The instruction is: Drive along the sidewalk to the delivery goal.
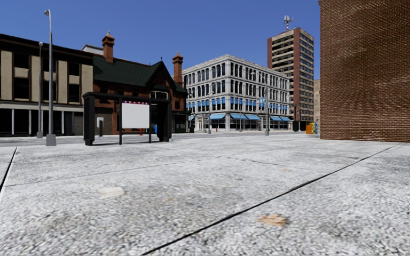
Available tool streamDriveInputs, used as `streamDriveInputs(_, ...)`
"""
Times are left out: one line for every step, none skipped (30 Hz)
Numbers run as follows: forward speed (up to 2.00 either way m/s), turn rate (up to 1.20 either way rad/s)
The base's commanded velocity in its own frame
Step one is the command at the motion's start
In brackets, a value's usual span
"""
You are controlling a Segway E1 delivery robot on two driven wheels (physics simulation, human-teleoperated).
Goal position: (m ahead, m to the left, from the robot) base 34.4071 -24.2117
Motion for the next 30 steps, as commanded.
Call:
streamDriveInputs(2.00,0.00)
streamDriveInputs(2.00,0.00)
streamDriveInputs(2.00,0.00)
streamDriveInputs(2.00,0.00)
streamDriveInputs(2.00,0.00)
streamDriveInputs(2.00,0.00)
streamDriveInputs(2.00,0.00)
streamDriveInputs(2.00,0.00)
streamDriveInputs(2.00,0.00)
streamDriveInputs(2.00,0.00)
streamDriveInputs(2.00,0.00)
streamDriveInputs(2.00,0.00)
streamDriveInputs(2.00,0.00)
streamDriveInputs(2.00,0.00)
streamDriveInputs(2.00,0.00)
streamDriveInputs(2.00,0.00)
streamDriveInputs(2.00,0.00)
streamDriveInputs(1.96,0.00)
streamDriveInputs(1.96,0.00)
streamDriveInputs(1.94,0.00)
streamDriveInputs(1.93,0.00)
streamDriveInputs(1.93,0.00)
streamDriveInputs(1.93,0.00)
streamDriveInputs(1.93,0.00)
streamDriveInputs(1.93,0.00)
streamDriveInputs(1.93,0.00)
streamDriveInputs(1.93,0.00)
streamDriveInputs(1.93,0.00)
streamDriveInputs(1.93,0.00)
streamDriveInputs(1.93,0.00)
